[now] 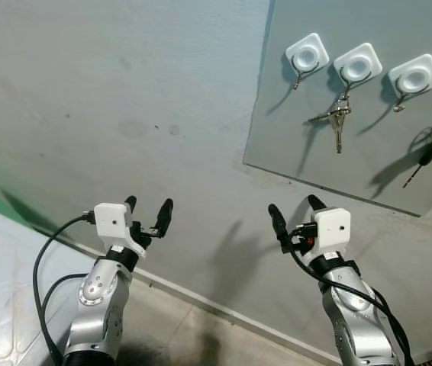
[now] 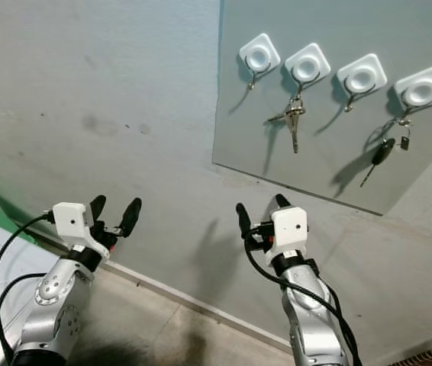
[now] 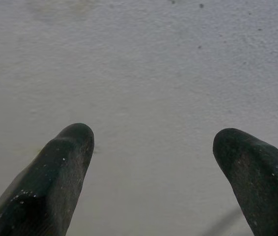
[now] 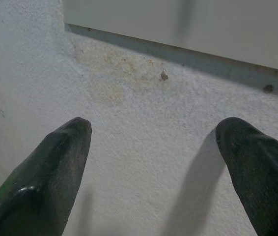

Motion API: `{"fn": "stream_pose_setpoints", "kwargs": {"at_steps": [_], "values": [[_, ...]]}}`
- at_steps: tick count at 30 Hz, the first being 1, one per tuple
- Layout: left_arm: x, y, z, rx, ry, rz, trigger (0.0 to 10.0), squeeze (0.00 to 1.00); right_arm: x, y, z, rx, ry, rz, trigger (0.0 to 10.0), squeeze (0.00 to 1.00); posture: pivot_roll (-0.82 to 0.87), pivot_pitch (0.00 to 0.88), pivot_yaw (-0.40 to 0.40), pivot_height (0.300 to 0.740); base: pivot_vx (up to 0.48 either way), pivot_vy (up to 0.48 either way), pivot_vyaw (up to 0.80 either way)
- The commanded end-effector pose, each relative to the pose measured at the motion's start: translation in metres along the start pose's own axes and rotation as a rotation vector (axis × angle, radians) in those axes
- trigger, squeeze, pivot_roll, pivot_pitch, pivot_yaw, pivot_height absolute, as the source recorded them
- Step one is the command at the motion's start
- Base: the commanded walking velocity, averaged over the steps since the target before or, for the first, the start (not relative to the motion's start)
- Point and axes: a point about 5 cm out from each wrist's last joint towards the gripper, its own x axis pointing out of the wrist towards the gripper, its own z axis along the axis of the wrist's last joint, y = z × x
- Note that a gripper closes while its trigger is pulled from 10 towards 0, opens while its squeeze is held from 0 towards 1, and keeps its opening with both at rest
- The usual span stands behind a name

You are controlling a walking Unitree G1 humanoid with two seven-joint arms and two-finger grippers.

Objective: Hang keys on a hook

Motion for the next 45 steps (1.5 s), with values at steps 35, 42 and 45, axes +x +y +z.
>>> {"fn": "stream_pose_setpoints", "kwargs": {"at_steps": [35, 42, 45], "values": [[-0.016, -0.010, 0.035, -0.020, -0.067, 0.006, 10.0, 0.00, -0.012, -0.007, 0.032, 0.144, -0.085, -0.040, 10.0, 0.00, -0.01, 0.000, -0.027, 0.740, 0.000, 0.000, 0.80], [-0.015, -0.007, 0.036, -0.014, -0.053, 0.013, 10.0, 0.00, -0.010, -0.010, 0.036, 0.134, -0.088, -0.039, 10.0, 0.00, -0.01, 0.000, -0.027, 0.740, 0.000, 0.000, 0.80], [-0.012, -0.007, 0.037, -0.011, -0.050, 0.012, 10.0, 0.00, -0.006, -0.013, 0.039, 0.126, -0.095, -0.036, 10.0, 0.00, -0.02, 0.000, -0.027, 0.740, 0.000, 0.000, 0.80]]}}
